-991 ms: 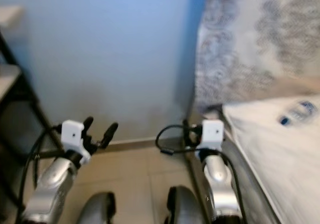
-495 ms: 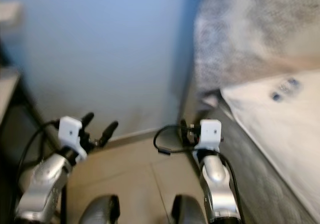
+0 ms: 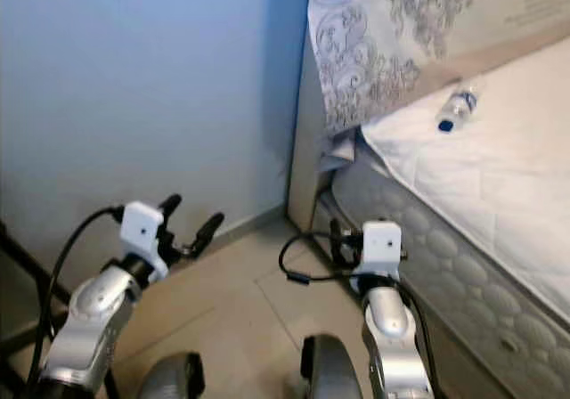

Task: Clean up the room

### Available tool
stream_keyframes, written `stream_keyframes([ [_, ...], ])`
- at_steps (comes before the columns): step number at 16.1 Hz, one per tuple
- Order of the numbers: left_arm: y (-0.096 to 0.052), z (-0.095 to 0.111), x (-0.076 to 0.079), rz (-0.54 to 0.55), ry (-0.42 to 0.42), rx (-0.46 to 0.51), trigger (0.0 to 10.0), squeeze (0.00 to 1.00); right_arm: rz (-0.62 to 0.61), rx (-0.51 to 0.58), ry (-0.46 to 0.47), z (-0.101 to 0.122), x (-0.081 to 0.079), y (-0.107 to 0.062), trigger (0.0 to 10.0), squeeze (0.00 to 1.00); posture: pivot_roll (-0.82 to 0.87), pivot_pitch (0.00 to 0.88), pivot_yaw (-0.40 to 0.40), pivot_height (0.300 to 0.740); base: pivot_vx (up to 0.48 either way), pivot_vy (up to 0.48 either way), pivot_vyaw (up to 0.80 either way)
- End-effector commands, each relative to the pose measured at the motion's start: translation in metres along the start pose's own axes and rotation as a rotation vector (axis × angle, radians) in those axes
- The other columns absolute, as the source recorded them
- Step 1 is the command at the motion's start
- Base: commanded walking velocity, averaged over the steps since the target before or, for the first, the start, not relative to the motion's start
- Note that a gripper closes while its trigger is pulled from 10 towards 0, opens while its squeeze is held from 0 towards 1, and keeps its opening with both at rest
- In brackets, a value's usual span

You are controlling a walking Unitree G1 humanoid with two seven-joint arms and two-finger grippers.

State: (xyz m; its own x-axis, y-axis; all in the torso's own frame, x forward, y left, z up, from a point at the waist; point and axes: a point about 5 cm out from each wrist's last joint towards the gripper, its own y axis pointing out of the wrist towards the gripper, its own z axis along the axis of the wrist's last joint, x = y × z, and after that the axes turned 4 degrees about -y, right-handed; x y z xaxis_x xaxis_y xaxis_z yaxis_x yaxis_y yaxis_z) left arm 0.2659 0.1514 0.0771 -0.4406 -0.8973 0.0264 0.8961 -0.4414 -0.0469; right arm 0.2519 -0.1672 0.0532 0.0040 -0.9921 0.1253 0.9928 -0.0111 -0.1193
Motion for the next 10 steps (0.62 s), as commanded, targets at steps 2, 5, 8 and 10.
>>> stream_keyframes([
  [2,0.003,0.003,0.005,-0.031,0.005,0.008,10.0,0.0,-0.039,0.019,-0.018,0.005,0.008,0.001,10.0,0.0,-0.09,0.0,0.01,0.627,0.48,0.0,0.0],
  [5,0.004,0.003,0.011,-0.069,0.003,0.01,10.0,0.0,-0.039,0.025,-0.003,0.007,0.008,0.002,10.0,0.0,-0.09,0.0,0.009,0.627,0.474,0.0,0.0],
  [8,0.003,0.003,0.015,-0.082,0.007,0.014,10.0,0.0,-0.018,0.03,0.008,0.007,0.007,0.001,10.0,0.0,-0.09,0.0,0.008,0.631,0.311,0.0,-0.31],
  [10,0.001,-0.007,0.008,0.005,-0.045,-0.04,10.0,0.0,-0.018,0.033,0.014,0.007,0.008,0.0,10.0,0.0,-0.09,0.0,0.013,0.648,0.0,0.0,-0.22],
])
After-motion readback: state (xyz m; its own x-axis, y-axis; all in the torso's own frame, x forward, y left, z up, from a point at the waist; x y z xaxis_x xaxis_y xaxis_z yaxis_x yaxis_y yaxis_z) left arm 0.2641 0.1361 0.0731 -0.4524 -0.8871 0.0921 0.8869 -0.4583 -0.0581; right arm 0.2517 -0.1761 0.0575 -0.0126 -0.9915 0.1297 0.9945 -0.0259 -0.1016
